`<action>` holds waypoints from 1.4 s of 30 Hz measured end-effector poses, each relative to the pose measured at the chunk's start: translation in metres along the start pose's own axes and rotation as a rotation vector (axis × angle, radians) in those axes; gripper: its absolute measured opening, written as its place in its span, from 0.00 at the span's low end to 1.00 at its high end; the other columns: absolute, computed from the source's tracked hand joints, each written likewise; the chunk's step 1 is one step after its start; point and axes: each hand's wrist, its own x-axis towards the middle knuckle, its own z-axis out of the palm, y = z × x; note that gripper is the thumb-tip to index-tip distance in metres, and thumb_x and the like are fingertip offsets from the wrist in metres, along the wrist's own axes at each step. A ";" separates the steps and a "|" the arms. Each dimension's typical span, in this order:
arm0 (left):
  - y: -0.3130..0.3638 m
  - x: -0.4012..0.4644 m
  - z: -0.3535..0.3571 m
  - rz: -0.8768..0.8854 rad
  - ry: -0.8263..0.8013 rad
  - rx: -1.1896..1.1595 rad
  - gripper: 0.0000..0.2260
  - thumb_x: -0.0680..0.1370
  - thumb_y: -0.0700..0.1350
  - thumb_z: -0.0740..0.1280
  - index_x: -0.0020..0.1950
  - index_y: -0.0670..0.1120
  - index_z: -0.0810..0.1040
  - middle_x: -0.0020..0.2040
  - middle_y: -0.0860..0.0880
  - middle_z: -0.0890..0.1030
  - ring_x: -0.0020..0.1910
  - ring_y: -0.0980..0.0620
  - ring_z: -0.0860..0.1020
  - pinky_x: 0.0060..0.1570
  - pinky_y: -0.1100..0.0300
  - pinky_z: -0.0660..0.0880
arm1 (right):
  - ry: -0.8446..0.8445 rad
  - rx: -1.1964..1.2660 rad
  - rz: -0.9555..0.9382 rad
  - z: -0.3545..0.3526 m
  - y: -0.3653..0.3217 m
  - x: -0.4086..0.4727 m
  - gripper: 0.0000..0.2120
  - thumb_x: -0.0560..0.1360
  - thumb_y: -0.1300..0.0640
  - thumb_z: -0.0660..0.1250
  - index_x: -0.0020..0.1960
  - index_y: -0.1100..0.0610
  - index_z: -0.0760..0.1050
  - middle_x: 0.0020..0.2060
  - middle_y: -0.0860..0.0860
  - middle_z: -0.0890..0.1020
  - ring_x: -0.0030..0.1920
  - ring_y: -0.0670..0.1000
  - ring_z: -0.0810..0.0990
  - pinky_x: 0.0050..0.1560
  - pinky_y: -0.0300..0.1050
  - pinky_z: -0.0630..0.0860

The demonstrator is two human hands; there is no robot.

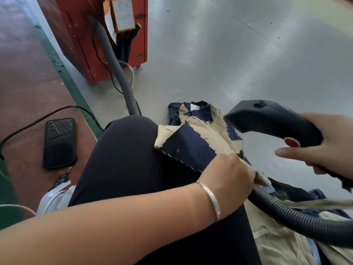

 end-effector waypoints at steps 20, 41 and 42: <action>0.024 -0.080 0.037 -0.077 0.166 -0.016 0.18 0.76 0.39 0.56 0.51 0.48 0.85 0.54 0.49 0.83 0.56 0.50 0.80 0.52 0.63 0.75 | -0.087 -0.481 -0.089 0.054 -0.040 -0.016 0.17 0.67 0.33 0.70 0.43 0.36 0.64 0.30 0.40 0.74 0.31 0.37 0.70 0.29 0.36 0.63; 0.029 -0.086 0.036 -0.028 0.197 -0.018 0.12 0.75 0.42 0.63 0.52 0.49 0.85 0.56 0.50 0.82 0.58 0.48 0.79 0.55 0.59 0.77 | 0.206 0.015 0.087 -0.012 -0.004 0.013 0.18 0.61 0.35 0.76 0.45 0.39 0.74 0.25 0.49 0.82 0.21 0.51 0.81 0.21 0.50 0.79; 0.027 -0.086 0.036 -0.056 0.216 -0.026 0.14 0.76 0.41 0.60 0.52 0.49 0.85 0.56 0.50 0.82 0.58 0.47 0.79 0.55 0.58 0.77 | 0.179 0.010 0.077 -0.009 -0.002 0.006 0.21 0.59 0.31 0.75 0.46 0.36 0.73 0.26 0.47 0.82 0.20 0.50 0.80 0.20 0.46 0.78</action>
